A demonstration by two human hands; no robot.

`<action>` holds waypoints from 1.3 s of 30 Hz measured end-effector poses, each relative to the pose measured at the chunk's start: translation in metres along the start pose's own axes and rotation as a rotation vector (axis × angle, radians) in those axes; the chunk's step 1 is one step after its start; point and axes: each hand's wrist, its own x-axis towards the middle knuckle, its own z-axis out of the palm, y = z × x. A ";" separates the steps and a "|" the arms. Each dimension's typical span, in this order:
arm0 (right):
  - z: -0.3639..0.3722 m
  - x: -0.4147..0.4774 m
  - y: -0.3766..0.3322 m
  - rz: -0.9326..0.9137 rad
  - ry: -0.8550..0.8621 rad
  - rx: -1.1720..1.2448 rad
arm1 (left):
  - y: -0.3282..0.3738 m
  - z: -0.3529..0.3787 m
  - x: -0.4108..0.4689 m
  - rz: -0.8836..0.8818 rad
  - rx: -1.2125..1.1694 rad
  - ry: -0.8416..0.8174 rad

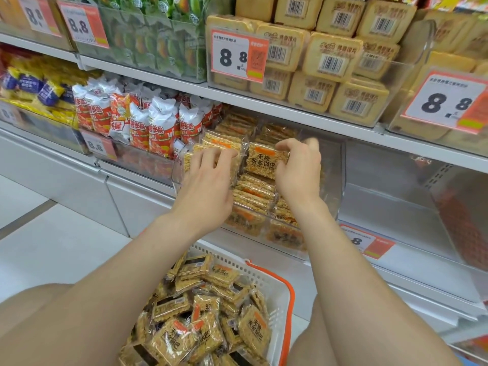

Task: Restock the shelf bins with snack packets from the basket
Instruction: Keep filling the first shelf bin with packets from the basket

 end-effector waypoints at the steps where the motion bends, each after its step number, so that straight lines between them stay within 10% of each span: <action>1: 0.002 0.000 0.002 -0.012 0.006 0.000 | 0.000 0.000 0.000 0.005 -0.010 0.006; 8: 0.005 -0.007 0.008 -0.123 0.109 -0.250 | 0.002 -0.006 -0.004 0.102 0.017 0.082; 13: -0.020 -0.043 -0.012 -0.371 -0.074 0.101 | 0.002 -0.011 -0.018 0.178 0.097 0.158; 20: 0.005 -0.108 0.005 -0.493 -0.942 -0.296 | -0.002 0.008 -0.062 0.089 0.260 -0.539; 30: 0.069 -0.191 0.066 -0.457 -1.697 -0.781 | 0.001 0.053 -0.112 0.244 0.503 -1.163; 39: 0.086 -0.238 0.074 -0.411 -1.746 -0.701 | -0.004 0.055 -0.102 0.225 0.453 -1.191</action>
